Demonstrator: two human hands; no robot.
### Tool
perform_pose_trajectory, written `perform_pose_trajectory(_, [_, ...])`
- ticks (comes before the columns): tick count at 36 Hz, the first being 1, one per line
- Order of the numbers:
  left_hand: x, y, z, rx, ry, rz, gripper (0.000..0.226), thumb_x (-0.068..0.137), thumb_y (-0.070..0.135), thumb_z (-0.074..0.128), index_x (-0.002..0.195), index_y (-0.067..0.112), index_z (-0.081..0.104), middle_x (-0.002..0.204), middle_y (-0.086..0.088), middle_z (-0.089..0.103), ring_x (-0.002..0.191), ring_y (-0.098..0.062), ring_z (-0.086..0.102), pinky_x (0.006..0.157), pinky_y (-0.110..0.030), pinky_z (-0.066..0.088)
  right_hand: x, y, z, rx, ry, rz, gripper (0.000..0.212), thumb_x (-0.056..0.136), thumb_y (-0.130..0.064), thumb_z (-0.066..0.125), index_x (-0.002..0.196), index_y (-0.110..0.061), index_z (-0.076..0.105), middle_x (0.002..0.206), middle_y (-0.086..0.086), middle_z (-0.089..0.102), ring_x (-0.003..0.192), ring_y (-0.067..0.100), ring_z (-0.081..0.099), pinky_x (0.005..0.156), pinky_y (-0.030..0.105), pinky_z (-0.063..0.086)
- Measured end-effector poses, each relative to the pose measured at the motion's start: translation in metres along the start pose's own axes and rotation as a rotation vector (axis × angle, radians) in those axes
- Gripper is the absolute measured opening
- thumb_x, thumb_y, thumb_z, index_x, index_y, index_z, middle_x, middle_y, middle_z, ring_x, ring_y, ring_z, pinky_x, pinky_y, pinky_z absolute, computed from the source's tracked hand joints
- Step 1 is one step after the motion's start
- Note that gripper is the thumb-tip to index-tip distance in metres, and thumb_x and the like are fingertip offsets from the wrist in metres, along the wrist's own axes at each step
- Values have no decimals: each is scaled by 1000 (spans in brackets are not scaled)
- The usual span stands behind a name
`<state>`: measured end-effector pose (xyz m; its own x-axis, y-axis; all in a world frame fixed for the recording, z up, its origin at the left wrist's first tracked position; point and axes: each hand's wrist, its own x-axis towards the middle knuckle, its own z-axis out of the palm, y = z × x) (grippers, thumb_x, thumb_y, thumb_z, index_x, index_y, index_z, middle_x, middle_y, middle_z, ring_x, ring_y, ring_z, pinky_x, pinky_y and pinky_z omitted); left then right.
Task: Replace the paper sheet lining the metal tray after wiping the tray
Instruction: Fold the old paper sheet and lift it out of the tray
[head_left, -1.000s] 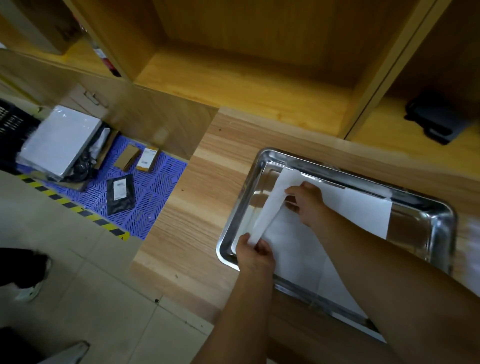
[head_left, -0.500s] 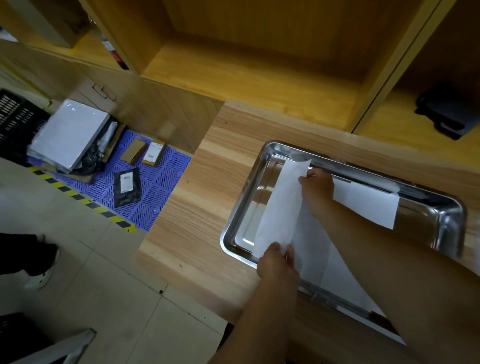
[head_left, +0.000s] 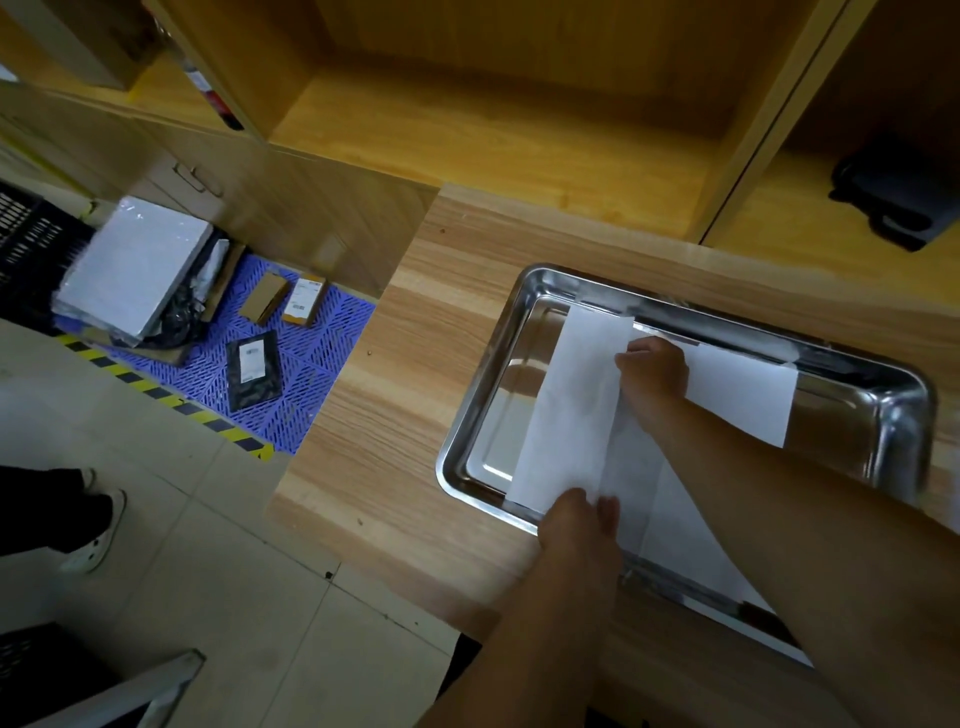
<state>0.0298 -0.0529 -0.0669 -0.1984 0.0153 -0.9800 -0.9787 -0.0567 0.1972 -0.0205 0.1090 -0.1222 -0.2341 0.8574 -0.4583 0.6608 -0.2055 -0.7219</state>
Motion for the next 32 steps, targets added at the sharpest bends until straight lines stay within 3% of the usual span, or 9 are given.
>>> perform_pose_trajectory(2, [-6, -1, -2, -95, -124, -69, 40, 97, 3, 55, 135, -1, 45, 107, -14, 55, 83, -21, 60, 44, -16, 52, 0, 3, -1, 3, -8, 8, 26, 78, -10, 63, 103, -13, 71, 103, 8, 72, 96, 28, 67, 86, 32, 53])
perform_pose_trajectory(5, [-4, 4, -4, -147, -164, -188, 43, 90, 0, 61, 129, -8, 46, 118, -25, 58, 93, -38, 62, 39, -40, 56, -1, 6, -5, 9, -46, 17, 25, 79, -13, 66, 103, -14, 70, 101, 7, 71, 93, 28, 67, 88, 41, 56])
perform_pose_trajectory(8, [-5, 18, -6, -108, -254, -205, 24, 95, 10, 55, 109, -9, 54, 83, -18, 52, 70, -26, 53, 43, -37, 57, -7, 12, -10, 25, -85, 45, 23, 78, -16, 69, 101, -16, 70, 97, 6, 71, 89, 27, 68, 86, 44, 58])
perform_pose_trajectory(11, [-1, 48, -8, 115, -186, -21, 22, 97, 18, 55, 82, 2, 57, 62, -9, 51, 48, -19, 48, 44, -24, 51, -20, 18, -15, 36, -123, 76, 21, 75, -19, 68, 96, -18, 69, 92, 7, 72, 82, 27, 69, 75, 39, 60])
perform_pose_trajectory(14, [19, 73, -17, 567, 80, 412, 21, 91, 25, 64, 78, 9, 67, 73, -8, 68, 66, -25, 66, 70, -35, 60, -38, 26, -21, 73, -151, 114, 17, 79, -14, 68, 97, -14, 68, 85, 12, 72, 66, 25, 68, 55, 27, 54])
perform_pose_trajectory(17, [34, 90, -29, 990, 222, 682, 17, 83, 37, 69, 86, 21, 68, 84, -3, 74, 81, -25, 70, 83, -42, 59, -57, 42, -24, 97, -198, 165, 11, 82, -14, 68, 93, -14, 67, 80, 11, 72, 70, 26, 70, 67, 38, 62])
perform_pose_trajectory(21, [44, 96, -36, 1315, 174, 677, 39, 79, 47, 73, 104, 18, 66, 98, 0, 71, 89, -20, 66, 77, -28, 50, -80, 65, -25, 125, -254, 219, 4, 84, -12, 70, 82, -13, 67, 79, 14, 72, 72, 29, 72, 73, 44, 62])
perform_pose_trajectory(28, [48, 89, -32, 1479, 81, 674, 30, 81, 40, 75, 85, 13, 63, 78, 0, 62, 74, -14, 57, 71, -28, 44, -109, 80, -27, 88, -294, 258, 5, 84, -11, 70, 83, -7, 67, 74, 15, 72, 69, 30, 72, 66, 42, 62])
perform_pose_trajectory(32, [49, 91, -33, 1566, 62, 685, 24, 85, 30, 72, 91, 7, 72, 80, -3, 65, 76, -17, 60, 72, -27, 46, -118, 79, -24, -38, -331, 258, 10, 81, -13, 71, 71, -11, 69, 72, 14, 73, 69, 30, 72, 68, 37, 59])
